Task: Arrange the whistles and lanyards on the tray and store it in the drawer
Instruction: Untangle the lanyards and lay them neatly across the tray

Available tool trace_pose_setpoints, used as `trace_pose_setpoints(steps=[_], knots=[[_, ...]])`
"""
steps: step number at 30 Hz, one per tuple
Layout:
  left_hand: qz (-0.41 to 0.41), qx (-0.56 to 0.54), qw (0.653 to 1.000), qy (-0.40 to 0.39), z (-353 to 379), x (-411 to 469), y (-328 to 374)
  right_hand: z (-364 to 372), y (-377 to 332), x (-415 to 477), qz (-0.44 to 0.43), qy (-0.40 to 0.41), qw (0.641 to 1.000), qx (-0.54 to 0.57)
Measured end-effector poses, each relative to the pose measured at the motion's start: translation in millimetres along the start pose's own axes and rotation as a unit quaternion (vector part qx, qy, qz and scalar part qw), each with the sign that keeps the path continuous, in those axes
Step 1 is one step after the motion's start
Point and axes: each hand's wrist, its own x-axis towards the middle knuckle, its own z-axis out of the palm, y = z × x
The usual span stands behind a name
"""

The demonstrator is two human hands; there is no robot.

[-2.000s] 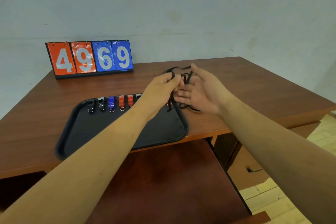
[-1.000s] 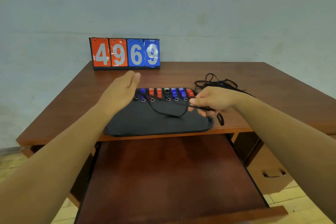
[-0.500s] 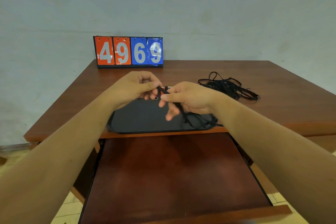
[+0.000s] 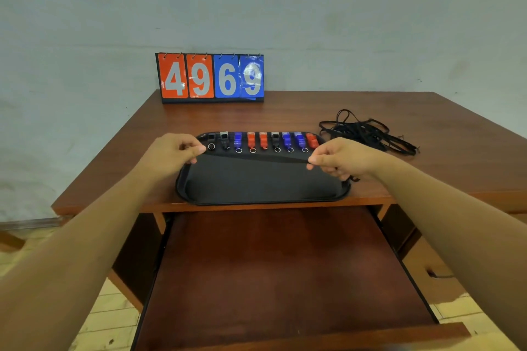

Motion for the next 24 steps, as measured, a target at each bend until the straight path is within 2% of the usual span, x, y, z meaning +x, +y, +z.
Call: trace_pose_setpoints(steps=[4,11,16,20,24], knots=[[-0.032,0.033,0.998,0.031,4,10,-12,-9,12,3,0.015,0.048,0.998,-0.024],[-0.063,0.027,0.996,0.059,8,17,-22,-13,31,15,-0.006,0.23,0.967,-0.11],[-0.048,0.041,0.996,0.059,8,18,-25,-16,45,19,0.007,0.251,0.962,-0.11],[-0.015,0.129,0.991,0.017,10,26,-22,-17,54,24,0.036,0.273,0.959,-0.07],[-0.013,0.166,0.986,-0.009,12,34,-20,-18,63,30,0.057,0.293,0.954,-0.02]])
